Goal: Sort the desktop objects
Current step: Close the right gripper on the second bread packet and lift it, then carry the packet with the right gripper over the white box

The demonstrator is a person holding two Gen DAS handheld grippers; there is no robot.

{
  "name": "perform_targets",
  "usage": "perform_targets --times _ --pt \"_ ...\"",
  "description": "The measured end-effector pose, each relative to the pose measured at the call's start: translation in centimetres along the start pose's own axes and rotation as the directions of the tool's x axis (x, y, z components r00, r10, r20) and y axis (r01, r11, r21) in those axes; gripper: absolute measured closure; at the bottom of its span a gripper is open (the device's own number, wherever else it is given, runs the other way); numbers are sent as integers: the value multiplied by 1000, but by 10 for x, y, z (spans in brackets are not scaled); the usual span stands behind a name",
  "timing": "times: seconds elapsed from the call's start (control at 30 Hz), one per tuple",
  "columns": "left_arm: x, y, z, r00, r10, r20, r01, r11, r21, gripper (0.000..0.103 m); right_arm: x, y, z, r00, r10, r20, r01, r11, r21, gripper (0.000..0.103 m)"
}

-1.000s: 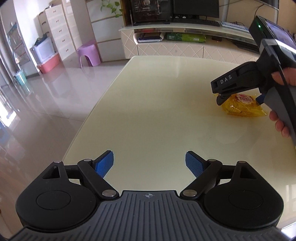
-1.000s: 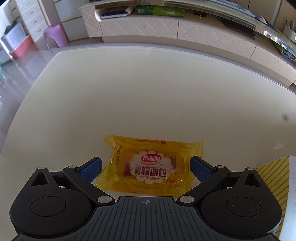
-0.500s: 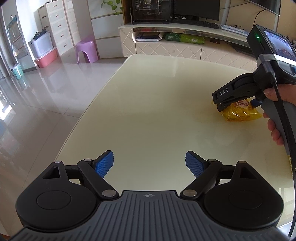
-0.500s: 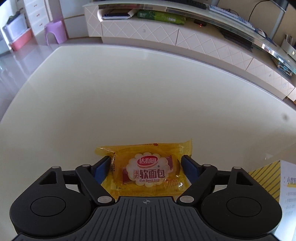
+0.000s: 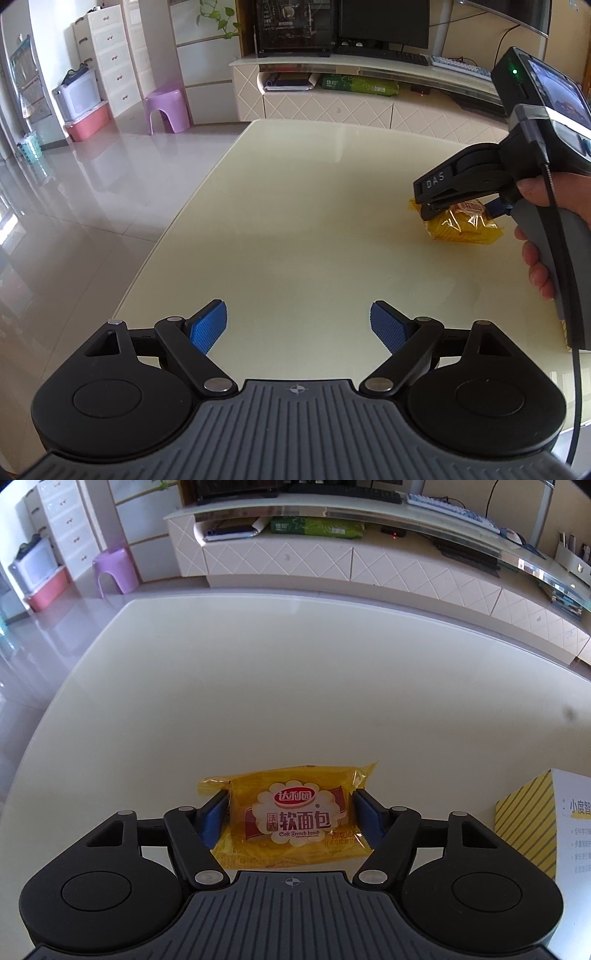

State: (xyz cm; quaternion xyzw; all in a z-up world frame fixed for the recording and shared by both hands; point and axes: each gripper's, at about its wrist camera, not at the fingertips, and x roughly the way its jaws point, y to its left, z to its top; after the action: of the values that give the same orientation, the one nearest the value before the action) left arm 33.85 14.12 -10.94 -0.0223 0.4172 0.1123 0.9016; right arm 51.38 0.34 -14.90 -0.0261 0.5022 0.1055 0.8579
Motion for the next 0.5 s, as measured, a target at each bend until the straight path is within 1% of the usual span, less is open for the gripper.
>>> perform_targets --times 0.3,0.5 --pt "-32 11 -7 999 -11 34 12 1000 -17 0 -62 4 -24 999 19 48 -19 1000 0 34" --pt "-66 24 -16 996 -57 67 59 997 -42 0 -103 7 -40 996 32 80 -32 999 -1 34"
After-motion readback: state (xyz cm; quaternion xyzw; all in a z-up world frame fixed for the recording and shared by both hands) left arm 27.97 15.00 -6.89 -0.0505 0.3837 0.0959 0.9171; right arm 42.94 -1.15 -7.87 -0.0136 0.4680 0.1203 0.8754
